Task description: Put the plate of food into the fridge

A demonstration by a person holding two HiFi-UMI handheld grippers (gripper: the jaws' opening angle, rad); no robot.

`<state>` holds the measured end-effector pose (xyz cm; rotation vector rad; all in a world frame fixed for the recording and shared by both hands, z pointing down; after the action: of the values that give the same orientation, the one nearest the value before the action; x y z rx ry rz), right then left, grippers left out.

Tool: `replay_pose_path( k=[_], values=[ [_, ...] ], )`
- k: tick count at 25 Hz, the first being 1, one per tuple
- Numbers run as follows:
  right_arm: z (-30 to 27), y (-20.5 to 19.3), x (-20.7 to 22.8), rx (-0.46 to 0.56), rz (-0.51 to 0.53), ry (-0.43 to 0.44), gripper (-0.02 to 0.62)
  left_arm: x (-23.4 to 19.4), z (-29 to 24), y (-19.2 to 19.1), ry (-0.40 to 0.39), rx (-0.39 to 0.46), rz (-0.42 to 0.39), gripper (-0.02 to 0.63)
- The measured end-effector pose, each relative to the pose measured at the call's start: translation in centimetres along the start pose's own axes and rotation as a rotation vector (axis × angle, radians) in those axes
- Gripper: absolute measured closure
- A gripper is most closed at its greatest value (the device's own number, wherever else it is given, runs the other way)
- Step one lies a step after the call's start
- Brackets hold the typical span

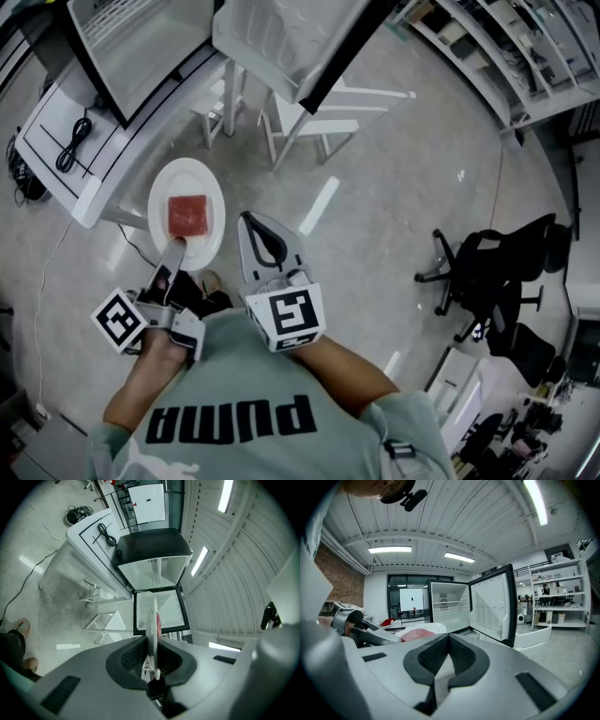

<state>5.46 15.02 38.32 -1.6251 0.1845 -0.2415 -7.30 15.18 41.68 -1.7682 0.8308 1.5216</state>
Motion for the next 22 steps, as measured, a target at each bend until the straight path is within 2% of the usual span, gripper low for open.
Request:
replay_pose_path(
  k=[8,14,22],
  values=[
    [-1.6,1.2,-0.4,0.043,0.002,-0.091,0.591,0.7,-1.0,2.3,-0.059,-0.072,-0.017,0.574],
    [-2.7,1.5,-1.8,0.058,0.011,-0.108,0.591,0.2,-0.7,4.7,-0.074,-0.071,-0.023,0.574],
    [-3.5,1.7,-2.0,0.056,0.015,-0.114,0.591,0.3,-1.5,5.3,-0.088,-0.074,-0.005,0.574]
  ],
)
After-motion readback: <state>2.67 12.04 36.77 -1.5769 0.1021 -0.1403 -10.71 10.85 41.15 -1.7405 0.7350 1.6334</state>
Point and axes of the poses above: the fingertips, and each gripper's own axes: z backward along the fingers, x to its right, y out of its top, the point moved 2 cm from there along z, backward along the fingers, and after that the axes turned 9 degrees about x, right-handed, at the moved point
